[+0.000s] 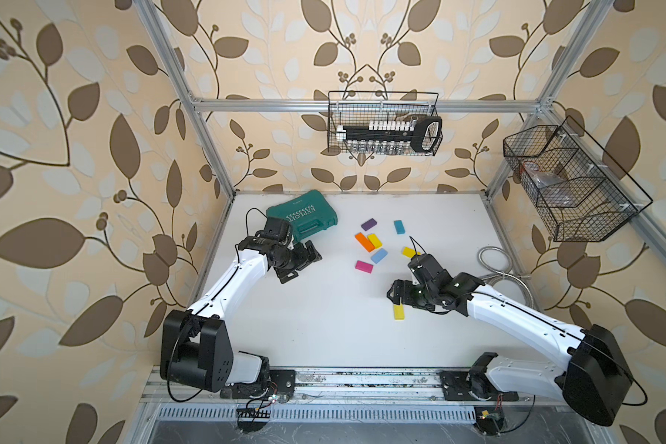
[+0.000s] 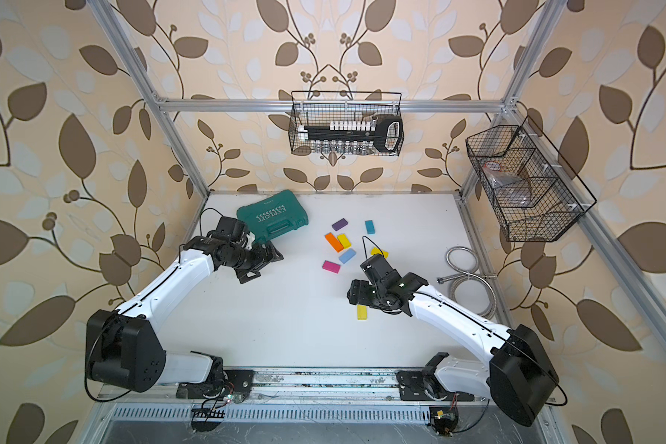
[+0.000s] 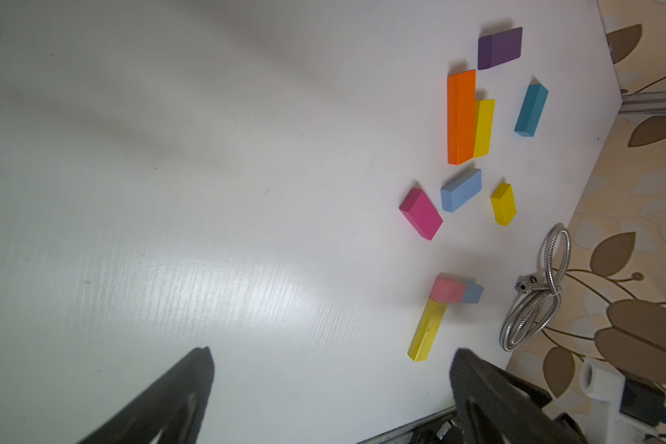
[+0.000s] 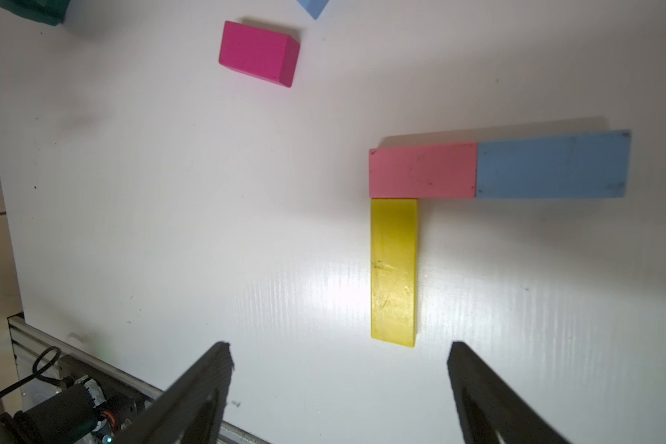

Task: Assemble the letter c with building blocks
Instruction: Assemble the building block at the center of the board.

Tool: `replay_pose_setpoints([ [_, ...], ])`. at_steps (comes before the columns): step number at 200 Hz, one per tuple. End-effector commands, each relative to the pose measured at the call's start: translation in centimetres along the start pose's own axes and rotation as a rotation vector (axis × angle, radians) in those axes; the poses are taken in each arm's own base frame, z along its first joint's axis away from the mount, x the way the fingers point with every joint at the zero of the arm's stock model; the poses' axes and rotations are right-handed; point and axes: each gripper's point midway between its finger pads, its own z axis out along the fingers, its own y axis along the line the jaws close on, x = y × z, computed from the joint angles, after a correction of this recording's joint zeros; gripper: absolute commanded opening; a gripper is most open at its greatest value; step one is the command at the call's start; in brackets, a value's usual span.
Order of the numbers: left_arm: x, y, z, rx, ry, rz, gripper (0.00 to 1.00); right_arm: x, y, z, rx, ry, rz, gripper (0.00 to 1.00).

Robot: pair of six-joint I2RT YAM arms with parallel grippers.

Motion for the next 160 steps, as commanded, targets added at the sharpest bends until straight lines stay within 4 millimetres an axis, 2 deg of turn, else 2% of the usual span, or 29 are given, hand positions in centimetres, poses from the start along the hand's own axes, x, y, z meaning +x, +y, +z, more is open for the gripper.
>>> replay_pose_setpoints([
  [1,0.0,-0.4,-0.5,0.008,-0.023,0.013,0.99,1.8,-0.7,1.3,-0.027,0.082,0.008,0.86],
  [62,-0.3,-0.7,-0.6,0.007,-0.022,0.018,0.99,4.1,-1.6,4.2,-0.044,0.158,0.066,0.86],
  [160,-0.2,-0.5,-0.5,0.003,-0.022,0.018,0.99,4.6,-1.0,6.0,-0.049,0.19,0.076,0.86],
])
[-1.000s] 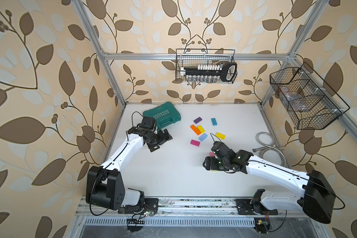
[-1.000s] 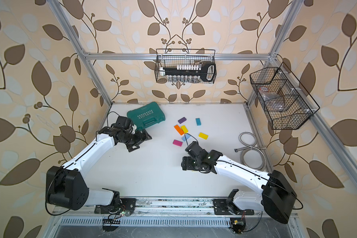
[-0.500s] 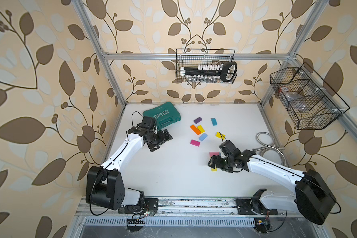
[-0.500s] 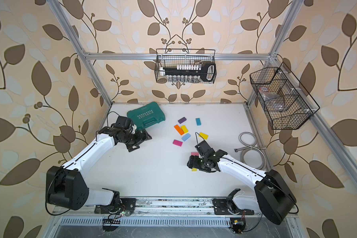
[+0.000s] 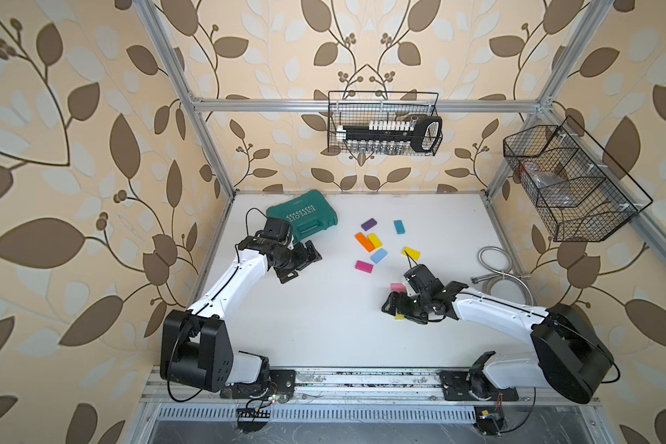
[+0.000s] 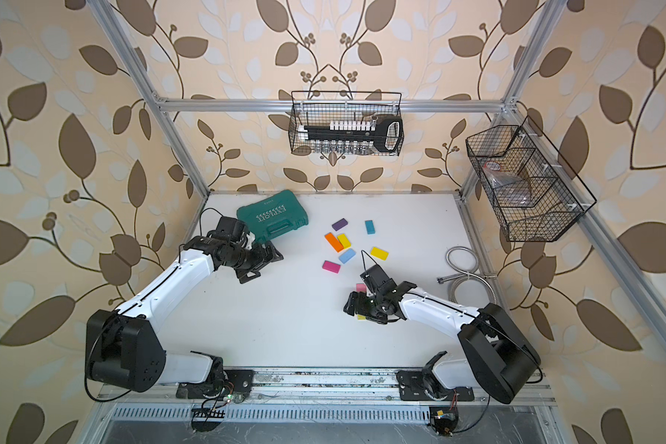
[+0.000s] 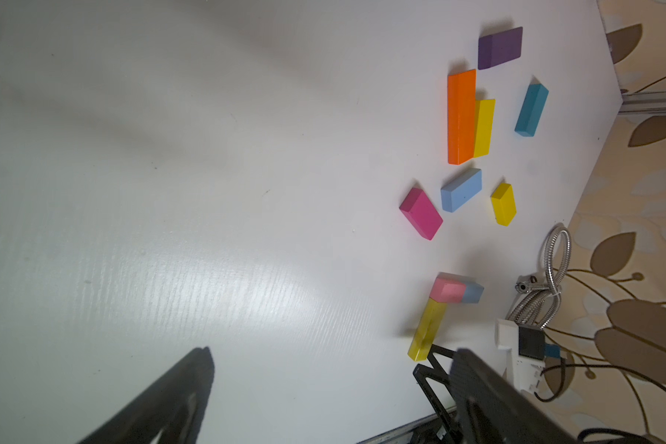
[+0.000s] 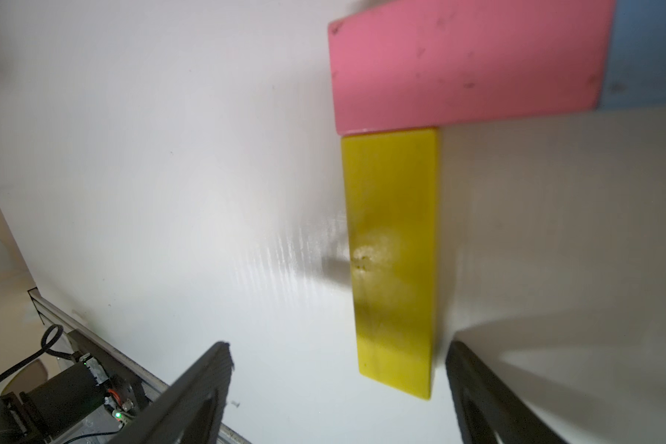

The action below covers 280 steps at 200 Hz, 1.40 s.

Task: Assemble the letter c with building blocks
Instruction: Assemble the building block at the center of the board.

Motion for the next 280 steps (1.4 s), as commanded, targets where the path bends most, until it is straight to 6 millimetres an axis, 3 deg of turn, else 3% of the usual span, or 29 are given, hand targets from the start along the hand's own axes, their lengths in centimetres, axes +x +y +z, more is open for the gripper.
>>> replay_pose_setpoints([
  [1,-0.2,-0.5,-0.5,0.003,-0.022,0.018,0.99,0.6,-0.2,0.7,0.015,0.03,0.013,0.86],
  [70,-0.2,-0.4,-0.4,0.002,-0.021,0.017,0.99,0.8,-0.8,0.8,0.041,0.029,0.013,0.86],
  [108,-0.2,-0.5,-0.6,0.005,-0.024,0.019,0.99,1.4,-1.6,-0.6,0.069,0.014,0.007,0.86],
  [155,-0.2,-0.7,-0.6,0.014,-0.025,0.016,0.99,3.4,0.3,-1.4,0.088,0.005,-0.076,0.86],
  [280,0.0,-0.5,-0.6,0.013,-0.028,0.012,0.99,2.8,3.3,-0.2,0.067,0.003,-0.109,0.86],
])
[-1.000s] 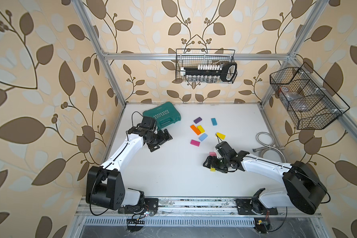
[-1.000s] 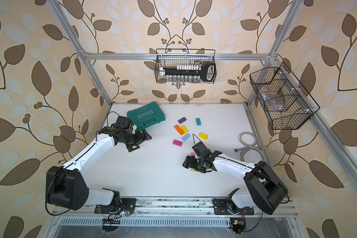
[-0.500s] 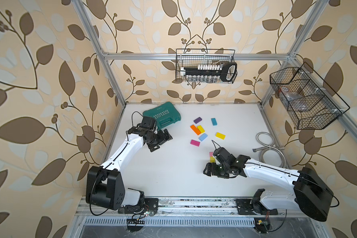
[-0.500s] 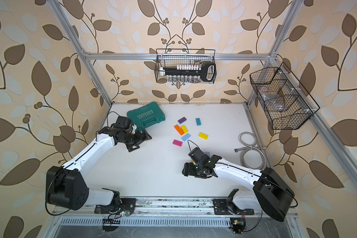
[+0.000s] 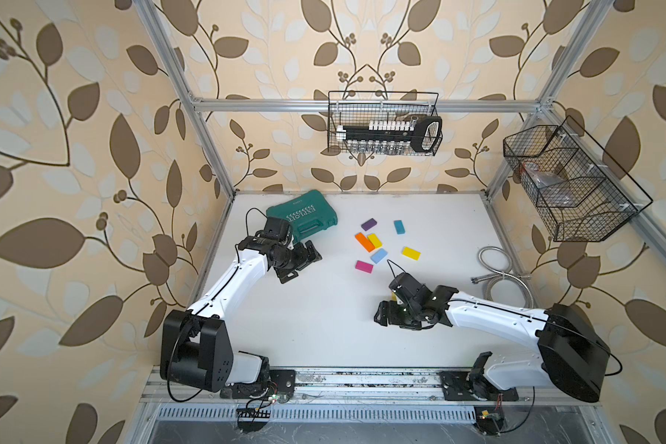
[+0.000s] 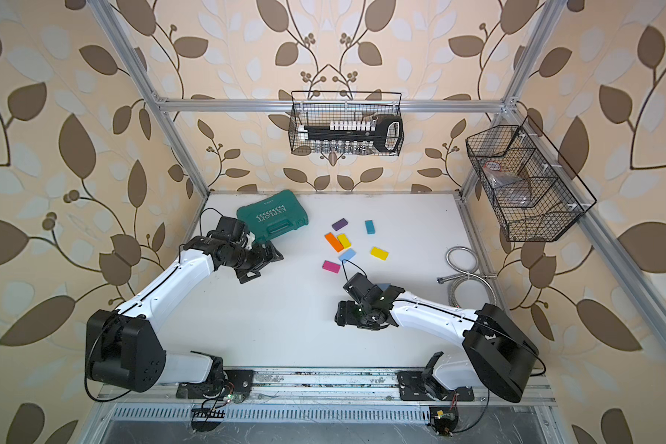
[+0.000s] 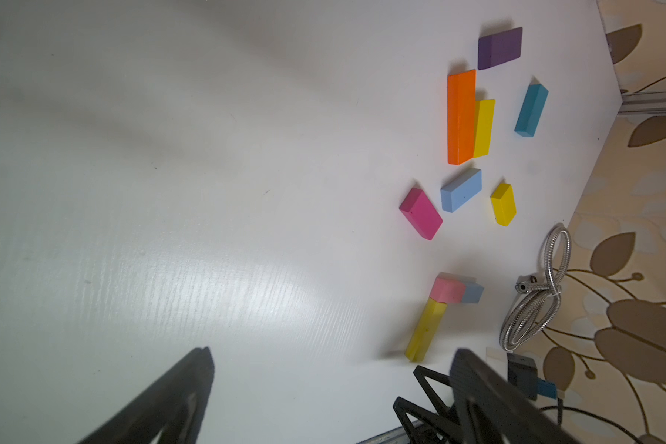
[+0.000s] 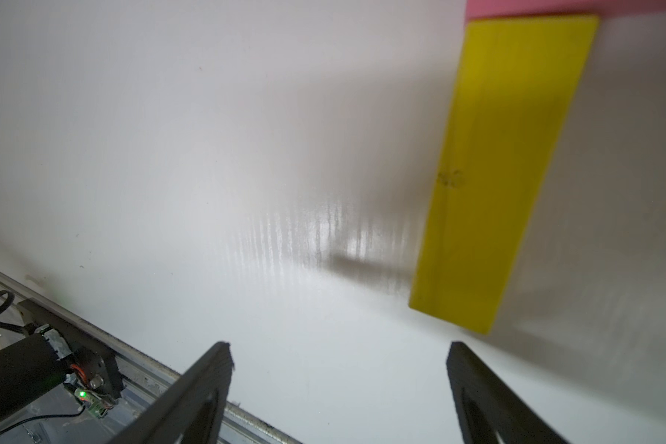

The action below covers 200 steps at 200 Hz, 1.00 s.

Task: Assemble the letter c with building blocks
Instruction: Assemble the building block at the center of the board.

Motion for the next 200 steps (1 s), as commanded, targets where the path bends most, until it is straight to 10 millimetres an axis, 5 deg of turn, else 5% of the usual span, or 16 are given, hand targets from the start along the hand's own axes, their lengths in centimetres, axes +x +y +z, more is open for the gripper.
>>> replay_pose_setpoints([
  [1,0.0,-0.5,-0.6,0.012,-0.028,0.012,0.99,-0.5,0.6,0.1,0.005,-0.015,-0.002,0.86],
  [200,0.1,-0.3,-0.6,0.008,-0.026,0.013,0.99,-1.4,-0.7,0.8,0.051,-0.031,0.02,0.86],
])
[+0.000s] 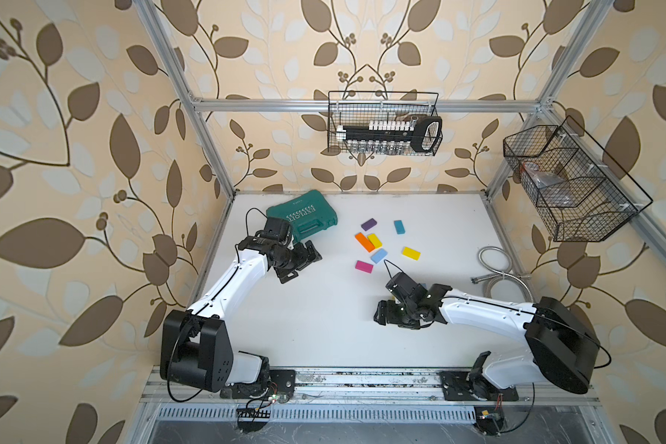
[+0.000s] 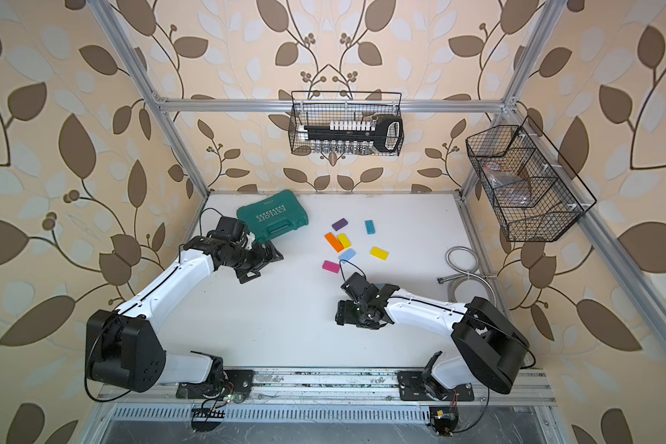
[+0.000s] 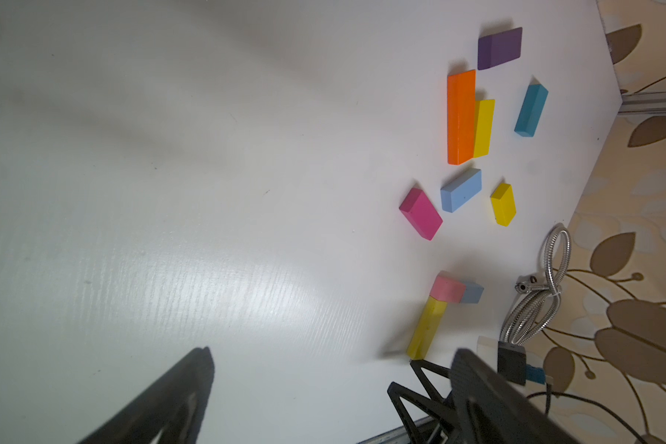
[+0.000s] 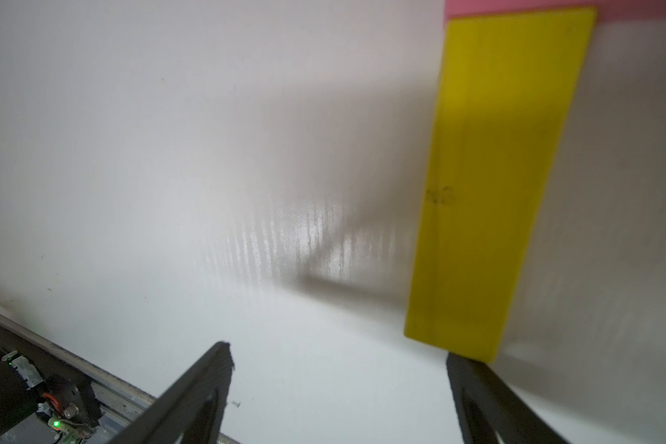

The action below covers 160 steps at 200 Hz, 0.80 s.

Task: Assemble the letter c with building blocks
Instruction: Assemble the building block at the center of the board.

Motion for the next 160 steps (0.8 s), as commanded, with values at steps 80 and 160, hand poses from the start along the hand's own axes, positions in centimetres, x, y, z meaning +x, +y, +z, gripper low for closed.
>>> replay_pose_setpoints([
  [80,0.2,-0.4,-0.7,0.015,-0.022,0.012,0.99,-1.6,0.3,-5.4,-0.068,-0.092,0.015,0.86],
  [160,0.8,-0.4,-0.1,0.015,0.013,0.027,0.99,-13.7,-6.6,-12.3,0.037,-0.251,0.177,0.85],
])
